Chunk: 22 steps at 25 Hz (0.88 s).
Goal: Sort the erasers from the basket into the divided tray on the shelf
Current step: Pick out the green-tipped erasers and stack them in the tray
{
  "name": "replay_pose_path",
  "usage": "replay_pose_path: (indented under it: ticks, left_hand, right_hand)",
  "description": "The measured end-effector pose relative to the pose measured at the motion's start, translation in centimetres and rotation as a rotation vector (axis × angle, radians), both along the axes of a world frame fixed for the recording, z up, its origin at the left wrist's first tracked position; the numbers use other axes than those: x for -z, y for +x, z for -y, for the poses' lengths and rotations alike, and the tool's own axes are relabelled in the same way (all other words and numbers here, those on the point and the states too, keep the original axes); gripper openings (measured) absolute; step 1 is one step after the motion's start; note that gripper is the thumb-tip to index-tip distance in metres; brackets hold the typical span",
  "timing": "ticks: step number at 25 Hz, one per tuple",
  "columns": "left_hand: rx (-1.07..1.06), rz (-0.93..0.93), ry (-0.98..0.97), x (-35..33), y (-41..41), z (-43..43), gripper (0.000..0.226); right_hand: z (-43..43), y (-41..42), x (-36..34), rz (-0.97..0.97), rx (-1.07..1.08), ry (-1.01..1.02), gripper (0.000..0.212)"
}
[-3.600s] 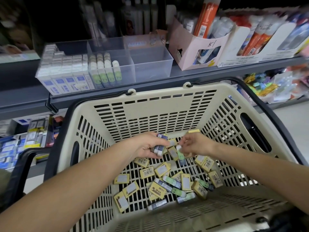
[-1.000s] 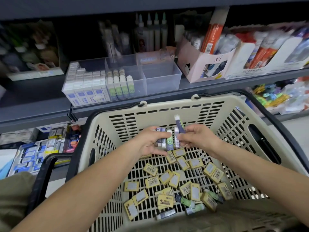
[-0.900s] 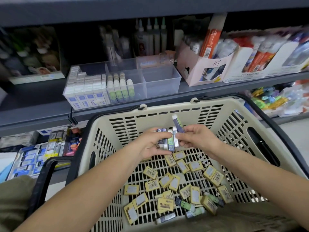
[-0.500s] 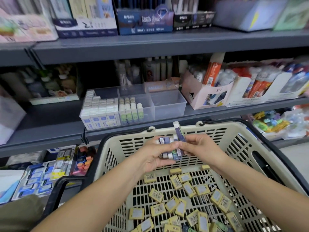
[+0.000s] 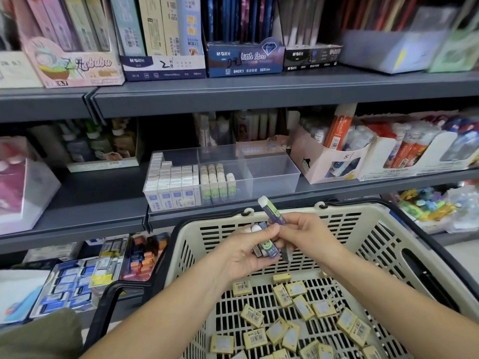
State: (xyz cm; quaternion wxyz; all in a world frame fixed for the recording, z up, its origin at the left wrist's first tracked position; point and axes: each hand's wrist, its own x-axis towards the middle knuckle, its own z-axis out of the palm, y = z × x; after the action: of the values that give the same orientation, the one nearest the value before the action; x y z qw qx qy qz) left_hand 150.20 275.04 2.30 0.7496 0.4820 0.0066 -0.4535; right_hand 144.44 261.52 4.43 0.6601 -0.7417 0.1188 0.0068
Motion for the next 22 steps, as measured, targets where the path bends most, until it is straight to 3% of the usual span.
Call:
replay_pose_path:
  ticks: [4,13,16,20,22]
  left_hand:
    - [0.002,-0.022,-0.031,0.0,0.0,0.4,0.031]
    - [-0.109,0.118,0.061,0.3,0.2,0.7,0.019]
    - [-0.122,0.146,0.071,0.4,0.0,1.0,0.021]
    - [-0.102,0.140,0.076,1.0,-0.3,1.3,0.024]
    - [-0.067,0.166,0.143,1.5,-0.2,1.7,0.023]
  right_hand:
    - [0.3,0.0,0.2,-0.036,0.053,0.118,0.012]
    - [2.1,-1.5,1.6,0.059,-0.103,-0.489,0.008]
    - [2.1,-1.4,1.9,0.066,-0.133,-0.572,0.005]
    - [2.4,-1.3,2.4,0.055,-0.245,-0.759,0.023]
    - [3.5,-1.2,2.9,-0.020,-0.316,-0.740,0.017]
